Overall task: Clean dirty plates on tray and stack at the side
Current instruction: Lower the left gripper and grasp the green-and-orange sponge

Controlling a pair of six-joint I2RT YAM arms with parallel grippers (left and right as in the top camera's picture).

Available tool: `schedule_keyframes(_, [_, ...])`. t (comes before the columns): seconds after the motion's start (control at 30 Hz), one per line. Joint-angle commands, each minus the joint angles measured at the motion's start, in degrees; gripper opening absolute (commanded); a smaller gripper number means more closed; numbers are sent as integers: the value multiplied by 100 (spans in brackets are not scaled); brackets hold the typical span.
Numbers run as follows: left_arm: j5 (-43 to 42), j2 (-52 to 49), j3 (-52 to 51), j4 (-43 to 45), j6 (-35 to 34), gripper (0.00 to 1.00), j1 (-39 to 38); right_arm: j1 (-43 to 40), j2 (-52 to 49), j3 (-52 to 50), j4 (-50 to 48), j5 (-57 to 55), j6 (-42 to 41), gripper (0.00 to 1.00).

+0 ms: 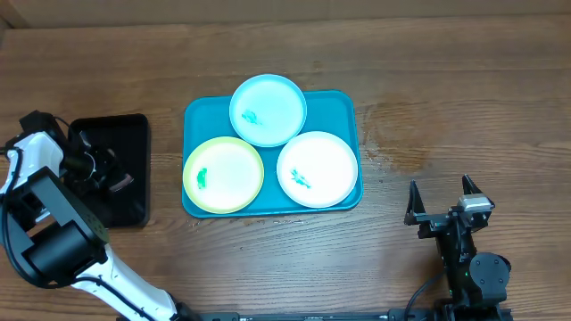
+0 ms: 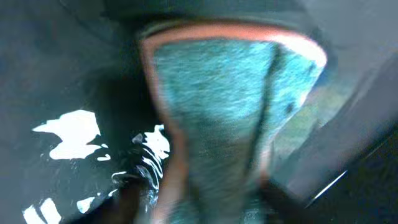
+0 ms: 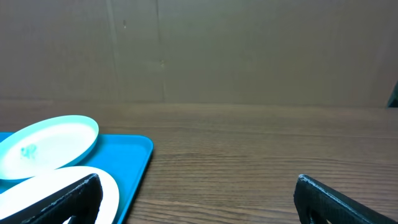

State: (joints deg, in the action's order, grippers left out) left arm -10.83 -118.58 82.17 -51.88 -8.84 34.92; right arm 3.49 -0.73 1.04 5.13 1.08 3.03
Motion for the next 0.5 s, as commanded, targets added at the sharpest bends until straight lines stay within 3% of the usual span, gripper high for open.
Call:
schedule_keyframes(0.0, [-59,-205,48,96,116,16,-22,31,50,-57,-35,-13,4,100])
schedule_keyframes(0.07, [-57,-205,50,127,116,5,-22,31,50,-57,-35,-13,2,100])
schedule_keyframes(0.13, [-57,-205,50,164,116,5,-22,31,50,-57,-35,-15,2,100])
schedule_keyframes(0.17, [-57,-205,50,188,116,13,-22,31,50,-57,-35,-13,2,100])
schedule_keyframes(0.2, [-55,-205,50,229,118,41,-22,31,50,-57,-33,-15,4,100])
schedule_keyframes(0.23, [-57,-205,50,273,118,75,-22,31,50,-57,-35,-13,2,100])
schedule_keyframes(0.27, [-52,-205,50,326,118,100,-22,31,50,-59,-35,-15,2,100])
schedule_keyframes(0.47, [-11,-205,50,667,118,100,-20,31,50,-59,-35,-15,2,100])
